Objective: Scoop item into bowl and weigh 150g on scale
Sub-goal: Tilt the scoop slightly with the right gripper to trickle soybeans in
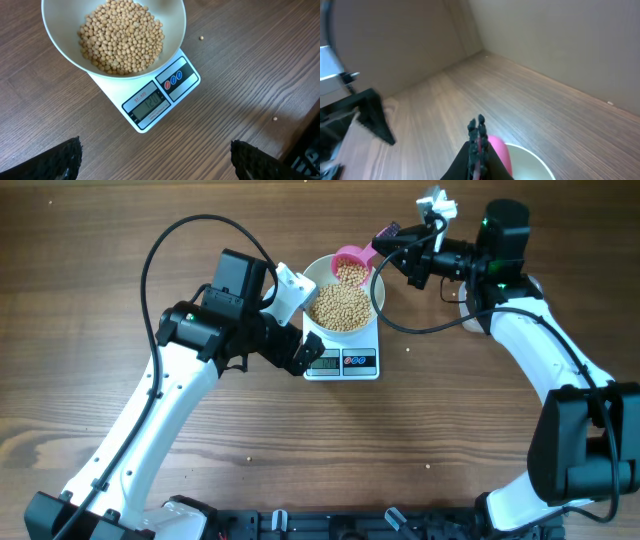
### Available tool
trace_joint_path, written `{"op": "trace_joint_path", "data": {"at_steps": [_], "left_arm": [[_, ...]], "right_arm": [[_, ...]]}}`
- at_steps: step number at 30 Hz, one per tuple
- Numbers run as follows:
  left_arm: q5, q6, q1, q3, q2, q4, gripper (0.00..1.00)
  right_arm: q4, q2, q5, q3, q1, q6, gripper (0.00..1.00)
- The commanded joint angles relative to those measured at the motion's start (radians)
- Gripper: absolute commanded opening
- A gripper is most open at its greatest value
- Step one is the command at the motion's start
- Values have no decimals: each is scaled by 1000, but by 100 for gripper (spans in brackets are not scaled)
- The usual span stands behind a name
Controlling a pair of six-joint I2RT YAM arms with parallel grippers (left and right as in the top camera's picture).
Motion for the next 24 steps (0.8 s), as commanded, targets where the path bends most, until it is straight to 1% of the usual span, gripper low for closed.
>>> {"op": "trace_joint_path", "data": {"at_steps": [1,3,10,12,13,15,24], "left_arm": [[15,16,-1,11,-4,2,100],[15,16,-1,11,-4,2,100],[15,16,-1,11,-4,2,100],[15,16,-1,11,-4,2,100],[15,16,-1,11,-4,2,100],[15,16,-1,11,-4,2,100],[15,16,-1,11,-4,2,100]], "right_arm": [[1,-24,-79,10,3,-46,4],[-2,-24,8,10,3,-11,4],[-2,-24,8,10,3,5,4],[-2,-24,-63,10,3,-27,4],[-2,-23,-38,10,3,-20,4],[-2,-22,75,10,3,11,4],[-2,-22,81,10,3,26,4]]}}
